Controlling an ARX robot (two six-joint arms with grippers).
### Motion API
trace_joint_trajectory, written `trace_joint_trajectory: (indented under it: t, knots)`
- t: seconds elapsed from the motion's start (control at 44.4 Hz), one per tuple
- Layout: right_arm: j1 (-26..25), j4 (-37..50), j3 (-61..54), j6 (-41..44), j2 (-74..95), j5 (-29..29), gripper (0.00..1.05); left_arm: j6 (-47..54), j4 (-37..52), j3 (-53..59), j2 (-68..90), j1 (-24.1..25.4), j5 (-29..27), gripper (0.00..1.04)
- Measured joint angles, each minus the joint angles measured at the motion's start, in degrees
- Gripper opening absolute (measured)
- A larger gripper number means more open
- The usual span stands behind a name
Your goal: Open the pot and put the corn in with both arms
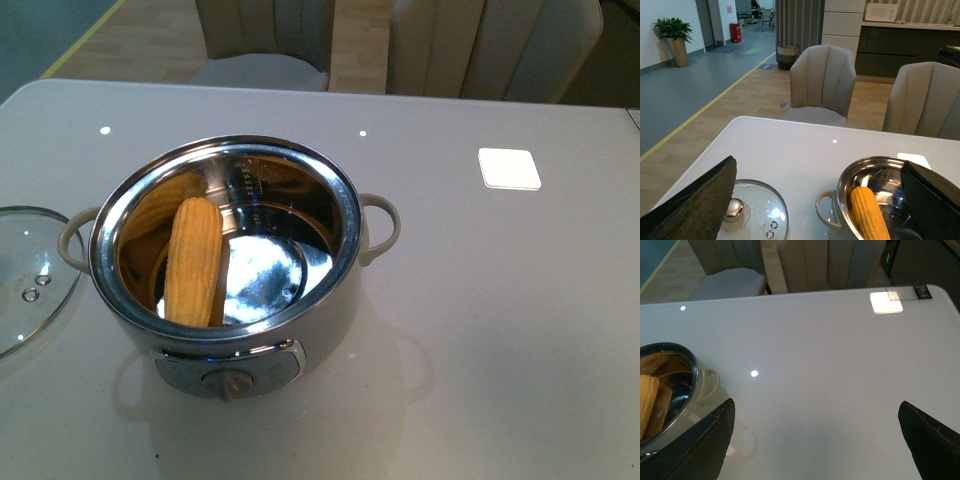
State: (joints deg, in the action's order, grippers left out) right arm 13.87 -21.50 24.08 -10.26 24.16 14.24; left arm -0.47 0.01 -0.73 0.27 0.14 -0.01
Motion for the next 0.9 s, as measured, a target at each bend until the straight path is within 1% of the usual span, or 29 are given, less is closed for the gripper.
trace_joint_trajectory:
  t: [0.451, 0.563, 0.586, 0.608, 0.653, 0.676, 0.721, 0.744, 0.766, 0.811, 0.856, 0.901]
  knots:
    - [0.0, 0.4, -0.3, -0.3, -0.2, 0.0, 0.96, 0.0, 0.0, 0.0, 0.0, 0.0, 0.0, 0.98]
    - [-1.4, 17.4, -8.2, 5.3, -5.7, -2.7, 0.79, 0.0, 0.0, 0.0, 0.0, 0.0, 0.0, 0.98]
    - [-2.1, 20.9, -9.9, 6.3, -7.1, -3.3, 0.74, 0.0, 0.0, 0.0, 0.0, 0.0, 0.0, 0.98]
    - [-3.1, 23.7, -11.3, 7.3, -8.3, -4.0, 0.67, 0.0, 0.0, 0.0, 0.0, 0.0, 0.0, 0.98]
    - [-4.0, 24.6, -12.2, 8.2, -9.2, -4.9, 0.6, 0.0, 0.0, 0.0, 0.0, 0.0, 0.0, 0.98]
    - [-4.3, 23.9, -12.8, 8.5, -10.5, -5.0, 0.55, 0.0, 0.0, 0.0, 0.0, 0.0, 0.0, 0.98]
    - [-4.7, 21.3, -13.6, 8.7, -12.8, -5.2, 0.48, 0.0, 0.0, 0.0, 0.0, 0.0, 0.0, 0.98]
    - [-5.2, 20.5, -14.3, 8.9, -13.9, -6.5, 0.44, 0.0, 0.0, 0.0, 0.0, 0.0, 0.0, 0.98]
    - [-6.5, 20.0, -14.8, 9.0, -14.9, -9.0, 0.41, 0.0, 0.0, 0.0, 0.0, 0.0, 0.0, 0.98]
    - [-9.7, 19.9, -15.6, 9.4, -16.4, -12.4, 0.34, 0.0, 0.0, 0.0, 0.0, 0.0, 0.0, 0.98]
    - [-12.7, 20.0, -16.1, 9.6, -17.3, -13.3, 0.23, 0.0, 0.0, 0.0, 0.0, 0.0, 0.0, 0.98]
    - [-13.4, 20.1, -16.9, 9.7, -18.1, -13.9, 0.11, 0.0, 0.0, 0.0, 0.0, 0.0, 0.0, 0.98]
